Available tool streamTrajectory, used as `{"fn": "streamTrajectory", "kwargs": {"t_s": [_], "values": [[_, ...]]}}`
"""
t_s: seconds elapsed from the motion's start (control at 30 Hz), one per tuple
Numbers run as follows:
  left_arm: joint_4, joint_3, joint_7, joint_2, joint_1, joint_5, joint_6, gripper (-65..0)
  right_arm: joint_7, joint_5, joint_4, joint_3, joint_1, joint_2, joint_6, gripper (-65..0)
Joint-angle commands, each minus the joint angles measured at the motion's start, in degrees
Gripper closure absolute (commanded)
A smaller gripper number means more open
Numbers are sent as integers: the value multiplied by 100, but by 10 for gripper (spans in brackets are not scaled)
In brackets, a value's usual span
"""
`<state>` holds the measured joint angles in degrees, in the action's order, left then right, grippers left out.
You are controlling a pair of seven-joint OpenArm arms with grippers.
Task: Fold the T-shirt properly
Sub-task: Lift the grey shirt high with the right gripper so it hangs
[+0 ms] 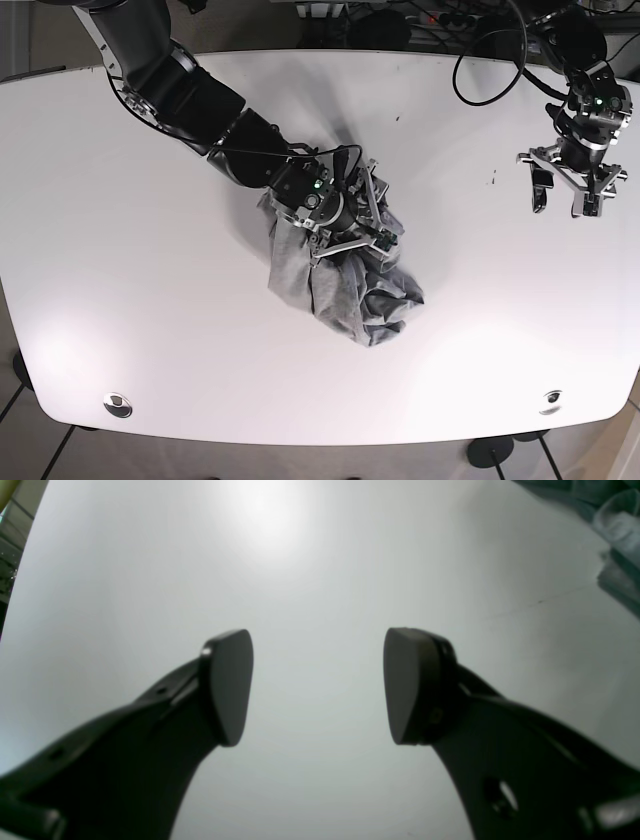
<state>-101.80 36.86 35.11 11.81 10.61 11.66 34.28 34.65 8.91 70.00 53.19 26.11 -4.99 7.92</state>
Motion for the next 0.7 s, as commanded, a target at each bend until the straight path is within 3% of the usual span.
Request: {"fn": "streamTrajectory", "kwargs": {"t_s": [0.03,0.13,0.17,0.2,0.3,0.53,0.6,0.7], "values": [[-101,28,-114,80,-37,60,-39,-374,-191,-42,82,-154,119,29,-23,-260],[-101,28,-114,80,-46,60,-39,-374,-261,-42,99,-180,119,29,-93,-35],[-101,28,-114,80,-55,60,-39,-374,-261,-42,126,-189,110,29,-93,-10],[-101,28,-114,80,-55,60,-39,-374,-235,-34,222,-189,84,29,-93,-35],[-101,28,-114,80,-55,60,-39,-374,-217,-51,785,-312,-119,12,-93,-19],[-145,28,-114,-43,-55,69,-39,-374,-217,37,3150,-2211,-690,20,38,-22],[-207,28,-114,-52,-46,69,-39,-374,-217,388,3457,-2598,-426,29,241,-22],[-471,-148,-114,-78,-28,60,-39,-374,126,1619,3475,-3231,374,-15,267,-22]]}}
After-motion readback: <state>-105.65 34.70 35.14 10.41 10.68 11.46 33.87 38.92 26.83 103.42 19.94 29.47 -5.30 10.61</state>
